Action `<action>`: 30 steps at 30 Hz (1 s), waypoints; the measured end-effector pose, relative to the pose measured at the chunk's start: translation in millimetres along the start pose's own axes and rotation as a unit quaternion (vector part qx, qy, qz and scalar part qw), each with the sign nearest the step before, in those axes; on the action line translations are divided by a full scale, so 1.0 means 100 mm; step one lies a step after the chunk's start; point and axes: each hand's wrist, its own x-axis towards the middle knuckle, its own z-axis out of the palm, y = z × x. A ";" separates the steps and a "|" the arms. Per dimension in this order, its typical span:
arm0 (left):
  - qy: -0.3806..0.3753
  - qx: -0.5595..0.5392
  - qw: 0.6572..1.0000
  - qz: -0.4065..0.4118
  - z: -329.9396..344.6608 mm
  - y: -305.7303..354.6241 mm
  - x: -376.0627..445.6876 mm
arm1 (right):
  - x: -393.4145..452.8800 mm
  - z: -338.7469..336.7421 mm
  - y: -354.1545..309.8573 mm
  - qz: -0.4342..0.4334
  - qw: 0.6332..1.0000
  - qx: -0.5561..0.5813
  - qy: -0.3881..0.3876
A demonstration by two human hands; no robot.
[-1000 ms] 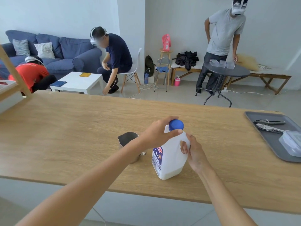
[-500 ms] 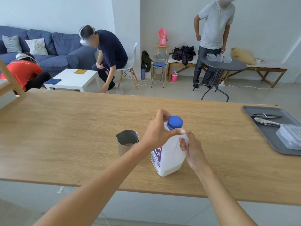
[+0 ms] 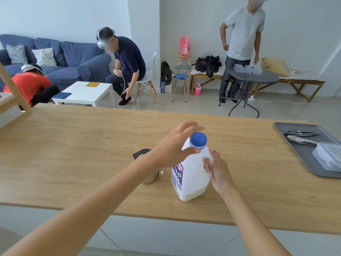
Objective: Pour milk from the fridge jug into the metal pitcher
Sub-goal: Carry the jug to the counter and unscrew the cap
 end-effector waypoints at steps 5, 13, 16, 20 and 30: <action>-0.114 0.104 0.987 0.047 0.00 -0.05 0.15 | 0.00 0.01 0.00 -0.003 1.000 -0.006 -0.002; -0.115 0.182 0.972 0.091 -0.04 -0.05 0.22 | -0.02 0.02 -0.03 0.012 1.000 -0.026 0.004; -0.090 0.217 0.968 0.090 -0.02 -0.01 0.22 | -0.02 0.03 -0.03 0.015 1.000 -0.018 0.009; -0.045 0.210 0.974 0.068 -0.09 0.04 0.17 | -0.03 0.03 -0.04 0.021 1.000 -0.023 0.005; -0.034 0.091 0.991 -0.093 -0.19 -0.40 -0.35 | -0.01 0.01 -0.01 0.005 1.000 -0.015 0.007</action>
